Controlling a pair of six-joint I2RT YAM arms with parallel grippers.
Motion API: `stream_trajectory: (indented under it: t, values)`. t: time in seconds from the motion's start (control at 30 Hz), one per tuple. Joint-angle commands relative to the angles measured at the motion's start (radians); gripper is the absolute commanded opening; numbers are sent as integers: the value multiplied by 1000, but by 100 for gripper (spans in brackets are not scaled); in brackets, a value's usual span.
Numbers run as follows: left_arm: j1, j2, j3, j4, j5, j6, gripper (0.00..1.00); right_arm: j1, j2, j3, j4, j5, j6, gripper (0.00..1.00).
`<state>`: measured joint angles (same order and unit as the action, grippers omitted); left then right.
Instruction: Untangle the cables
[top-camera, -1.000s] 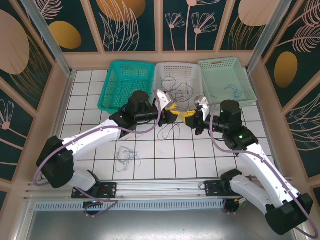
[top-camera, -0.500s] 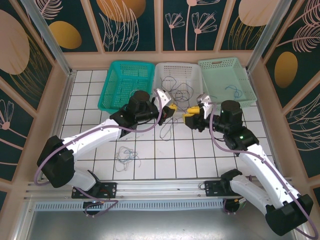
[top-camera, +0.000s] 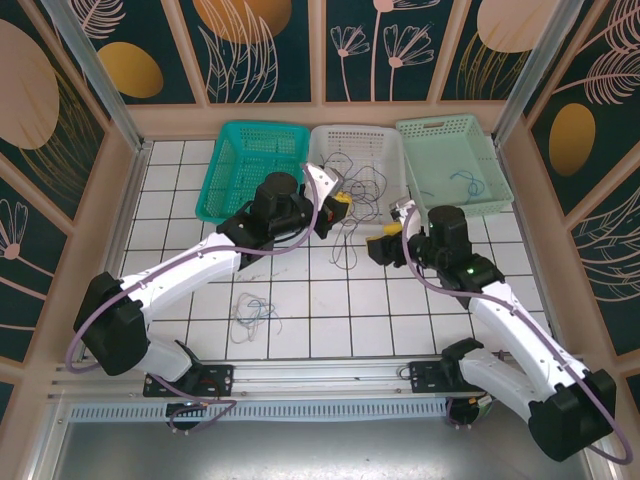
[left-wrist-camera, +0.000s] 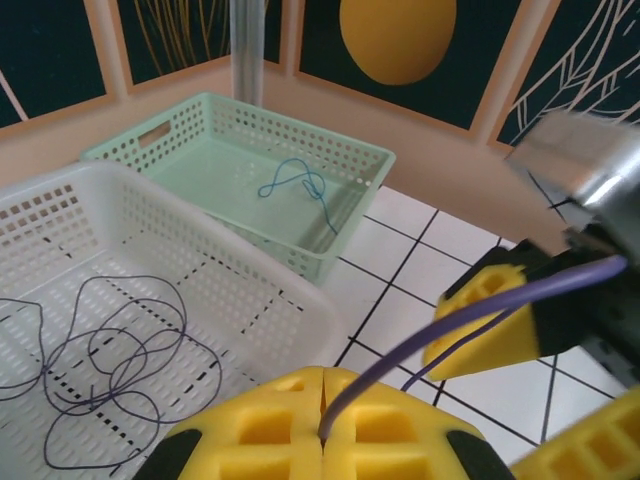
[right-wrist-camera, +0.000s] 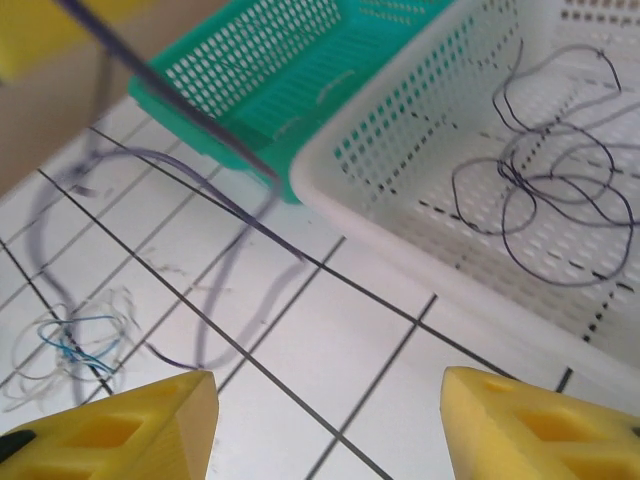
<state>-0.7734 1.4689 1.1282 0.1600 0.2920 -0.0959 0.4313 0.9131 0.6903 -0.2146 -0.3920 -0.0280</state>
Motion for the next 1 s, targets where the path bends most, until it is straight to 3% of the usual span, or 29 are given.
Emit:
stream_trajectory:
  t: [0.0, 0.3, 0.63, 0.97]
  values:
    - [11, -49, 9, 20, 67, -42, 0, -12, -6, -22, 48, 41, -17, 59]
    - [13, -88, 5, 21, 148, -59, 0, -12, 31, -62, 164, -66, -59, 58]
    - [12, -113, 2, 43, 182, -77, 0, -6, 36, -67, 265, -245, -46, 67]
    - [13, -116, -2, 100, 251, -115, 0, 0, 75, -57, 352, -240, -41, 67]
